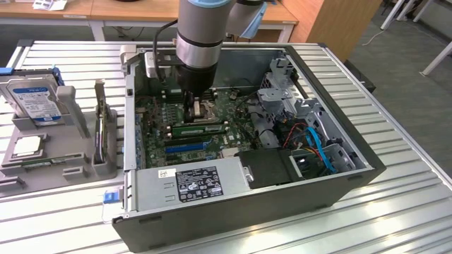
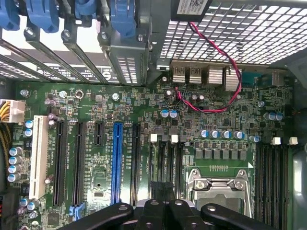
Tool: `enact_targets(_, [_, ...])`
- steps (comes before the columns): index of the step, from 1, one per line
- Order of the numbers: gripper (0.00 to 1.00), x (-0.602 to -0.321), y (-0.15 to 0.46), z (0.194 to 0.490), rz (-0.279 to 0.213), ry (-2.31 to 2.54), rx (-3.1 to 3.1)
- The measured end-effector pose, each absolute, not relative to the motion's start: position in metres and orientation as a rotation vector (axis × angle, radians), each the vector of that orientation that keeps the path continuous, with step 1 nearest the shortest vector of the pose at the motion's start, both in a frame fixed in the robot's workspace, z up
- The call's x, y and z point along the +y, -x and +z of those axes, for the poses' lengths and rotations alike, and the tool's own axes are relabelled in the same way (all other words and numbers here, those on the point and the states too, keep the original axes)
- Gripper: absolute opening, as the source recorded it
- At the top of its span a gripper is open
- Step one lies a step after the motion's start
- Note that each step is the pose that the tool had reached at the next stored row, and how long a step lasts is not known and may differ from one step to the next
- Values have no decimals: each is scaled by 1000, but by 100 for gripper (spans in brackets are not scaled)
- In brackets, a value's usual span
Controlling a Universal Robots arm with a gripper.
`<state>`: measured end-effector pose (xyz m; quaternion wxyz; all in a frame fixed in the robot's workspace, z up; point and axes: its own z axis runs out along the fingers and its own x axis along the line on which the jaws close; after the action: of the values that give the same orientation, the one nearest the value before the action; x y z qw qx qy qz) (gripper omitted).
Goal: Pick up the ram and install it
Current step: 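Press down the ram until it locks into place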
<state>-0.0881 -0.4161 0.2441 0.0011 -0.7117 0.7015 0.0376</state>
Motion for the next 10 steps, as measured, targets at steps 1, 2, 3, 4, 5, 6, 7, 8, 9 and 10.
enact_targets(1, [10,-416,88,243,118,2234,2202])
enact_targets(2, [10,-416,88,242,118,2234,2202])
enact_targets(3, [10,-416,88,241,118,2234,2202])
enact_targets(4, [10,-416,88,240,118,2234,2202])
enact_targets(5, [10,-416,88,239,118,2234,2202])
enact_targets(6, [10,-416,88,237,118,2234,2202])
enact_targets(7, [10,-416,88,236,118,2234,2202])
enact_targets(8, [10,-416,88,235,118,2234,2202])
enact_targets(9, [10,-416,89,234,118,2234,2202])
enact_targets(10, [10,-416,89,233,118,2234,2202])
